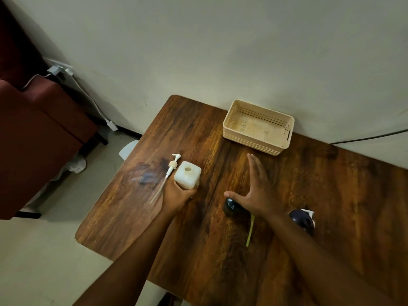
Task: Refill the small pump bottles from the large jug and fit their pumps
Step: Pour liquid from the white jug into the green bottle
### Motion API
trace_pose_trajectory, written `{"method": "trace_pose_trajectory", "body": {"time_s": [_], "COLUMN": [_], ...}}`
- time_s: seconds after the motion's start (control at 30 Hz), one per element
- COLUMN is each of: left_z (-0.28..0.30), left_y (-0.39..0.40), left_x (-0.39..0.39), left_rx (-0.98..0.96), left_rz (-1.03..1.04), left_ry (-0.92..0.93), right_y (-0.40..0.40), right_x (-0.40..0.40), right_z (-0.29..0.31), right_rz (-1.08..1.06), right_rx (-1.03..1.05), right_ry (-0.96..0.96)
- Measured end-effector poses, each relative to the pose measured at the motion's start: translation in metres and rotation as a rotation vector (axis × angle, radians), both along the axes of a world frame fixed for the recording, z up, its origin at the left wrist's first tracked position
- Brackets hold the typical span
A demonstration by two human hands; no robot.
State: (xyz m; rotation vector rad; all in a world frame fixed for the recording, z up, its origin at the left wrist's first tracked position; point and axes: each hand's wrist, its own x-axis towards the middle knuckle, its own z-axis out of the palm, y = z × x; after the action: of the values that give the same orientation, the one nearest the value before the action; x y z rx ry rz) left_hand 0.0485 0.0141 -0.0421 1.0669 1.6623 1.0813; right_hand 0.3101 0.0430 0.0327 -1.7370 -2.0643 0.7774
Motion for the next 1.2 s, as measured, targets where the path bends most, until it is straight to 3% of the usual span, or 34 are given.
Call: {"method": "trace_pose_trajectory", "body": {"time_s": [0.37, 0.67, 0.87, 1.2], "left_z": [0.015, 0.026, 0.060, 0.236], "left_y": [0.016, 0.023, 0.040, 0.087], "left_x": [0.025, 0.030, 0.034, 0.077], "left_rx": [0.023, 0.042, 0.098, 0.431], "left_rz": [-0.055, -0.066, -0.115, -0.338], "left_ry": [-0.013, 0.064, 0.137, 0.302], "right_y": [-0.048, -0.055, -0.037, -0.006], "right_x": [-0.006, -0.019, -0.002, 0.066], "right_z": [-0.057, -0.074, -0.034, 0.115], "right_rz": [-0.132, -0.301, -0.392, -0.414], "right_rx": [-0.312, -0.192, -0.167, 0.029], "right_ry": [0.193, 0.316, 0.484, 0.725]}}
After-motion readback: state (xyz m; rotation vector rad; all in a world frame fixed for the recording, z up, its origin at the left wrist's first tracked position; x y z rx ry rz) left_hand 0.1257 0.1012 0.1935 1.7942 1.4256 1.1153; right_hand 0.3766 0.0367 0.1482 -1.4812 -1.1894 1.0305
